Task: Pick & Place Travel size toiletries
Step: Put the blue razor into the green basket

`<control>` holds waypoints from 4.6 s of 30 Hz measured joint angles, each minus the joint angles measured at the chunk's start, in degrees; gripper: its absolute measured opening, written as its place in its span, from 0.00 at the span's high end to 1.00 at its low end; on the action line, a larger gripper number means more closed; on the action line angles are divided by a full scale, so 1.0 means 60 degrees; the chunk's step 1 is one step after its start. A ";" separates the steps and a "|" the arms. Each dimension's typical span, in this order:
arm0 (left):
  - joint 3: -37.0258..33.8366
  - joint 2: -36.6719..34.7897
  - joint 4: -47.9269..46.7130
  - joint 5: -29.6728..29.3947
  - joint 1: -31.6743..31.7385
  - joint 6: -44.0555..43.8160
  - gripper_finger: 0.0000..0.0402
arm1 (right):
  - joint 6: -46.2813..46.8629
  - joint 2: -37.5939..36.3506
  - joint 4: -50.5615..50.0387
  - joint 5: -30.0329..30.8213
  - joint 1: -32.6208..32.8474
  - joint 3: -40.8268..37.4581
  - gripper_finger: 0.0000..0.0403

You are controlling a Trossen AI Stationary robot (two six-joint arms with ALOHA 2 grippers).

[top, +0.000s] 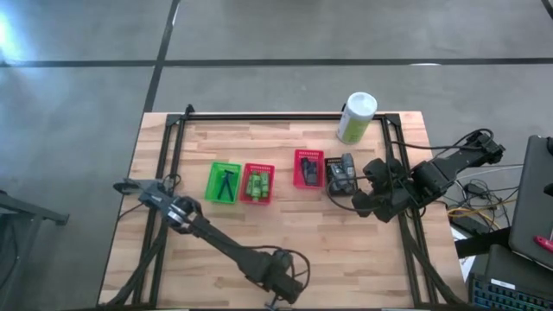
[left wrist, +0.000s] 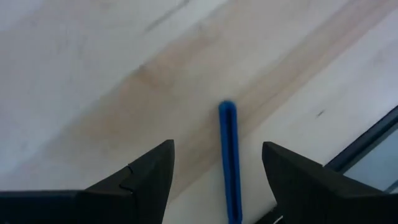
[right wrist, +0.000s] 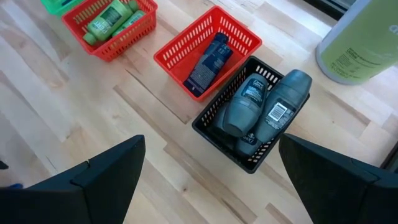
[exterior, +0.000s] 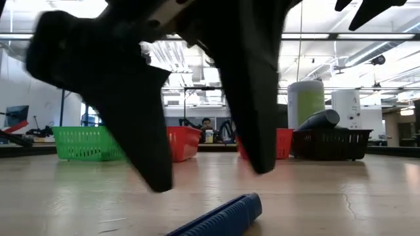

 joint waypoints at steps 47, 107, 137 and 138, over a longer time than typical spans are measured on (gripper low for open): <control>-0.0916 -0.0424 0.2501 0.1426 0.0087 0.3433 0.58 | -0.0176 -0.0001 -0.0055 -0.0388 0.0007 -0.0013 0.09; -0.0077 -0.1376 -0.2189 -0.0216 -0.0109 0.5169 0.49 | -0.0154 -0.0001 -0.0112 0.0361 -0.0036 -0.0137 0.09; -0.0412 -0.1147 -0.0727 0.0097 -0.0635 0.9927 0.49 | -0.0225 -0.0139 -0.0076 0.0015 -0.0044 -0.0498 0.09; -0.0412 -0.1142 -0.0752 0.0069 -0.0668 1.1727 0.49 | -0.0223 -0.0169 -0.0075 0.0020 -0.0044 -0.0498 0.09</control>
